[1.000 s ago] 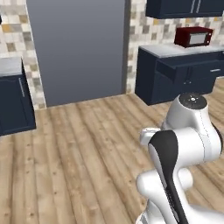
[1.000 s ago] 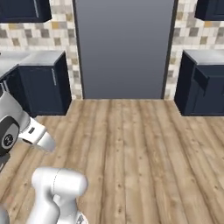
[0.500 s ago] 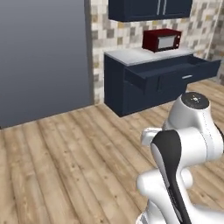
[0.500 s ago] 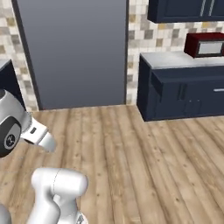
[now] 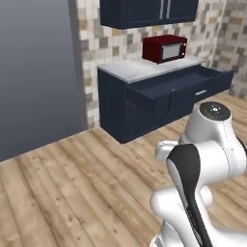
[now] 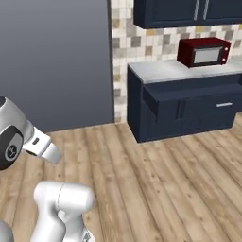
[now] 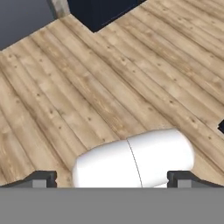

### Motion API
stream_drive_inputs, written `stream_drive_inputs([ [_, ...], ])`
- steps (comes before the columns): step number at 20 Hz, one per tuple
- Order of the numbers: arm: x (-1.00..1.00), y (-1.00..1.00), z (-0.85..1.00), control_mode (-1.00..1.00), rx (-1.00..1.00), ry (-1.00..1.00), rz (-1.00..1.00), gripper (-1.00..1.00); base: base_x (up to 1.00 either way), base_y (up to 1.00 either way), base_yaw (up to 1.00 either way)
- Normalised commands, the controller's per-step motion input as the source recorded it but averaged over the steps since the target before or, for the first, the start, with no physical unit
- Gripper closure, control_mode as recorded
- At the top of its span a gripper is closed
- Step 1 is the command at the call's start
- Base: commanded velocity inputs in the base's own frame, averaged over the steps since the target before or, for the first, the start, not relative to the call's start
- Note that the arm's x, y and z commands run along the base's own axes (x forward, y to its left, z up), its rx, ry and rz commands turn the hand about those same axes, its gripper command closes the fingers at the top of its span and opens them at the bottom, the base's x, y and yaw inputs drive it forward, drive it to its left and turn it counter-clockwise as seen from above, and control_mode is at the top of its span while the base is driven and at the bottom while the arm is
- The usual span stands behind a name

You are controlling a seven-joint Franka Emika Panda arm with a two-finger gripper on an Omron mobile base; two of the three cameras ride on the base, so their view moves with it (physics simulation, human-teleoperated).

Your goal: Restock the sink supplies by placing the sponge and soap dispenser on the counter and next to the sink. Make sure the soap dispenser is upright.

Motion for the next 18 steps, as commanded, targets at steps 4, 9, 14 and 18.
stream_drive_inputs([
  [4, 0.0, 0.0, 0.0, 1.0, 0.0, 0.0, 0.0, -1.0, 1.0, 0.0, -0.29],
  [9, 0.0, 0.0, 0.0, 1.0, 0.0, 0.0, 0.0, -1.0, 1.0, 0.0, -0.29],
  [14, 0.0, 0.0, 0.0, 1.0, 0.0, 0.0, 0.0, -1.0, 1.0, 0.0, -0.28],
  [18, 0.0, 0.0, 0.0, 1.0, 0.0, 0.0, 0.0, -1.0, 1.0, -0.05, -0.23],
])
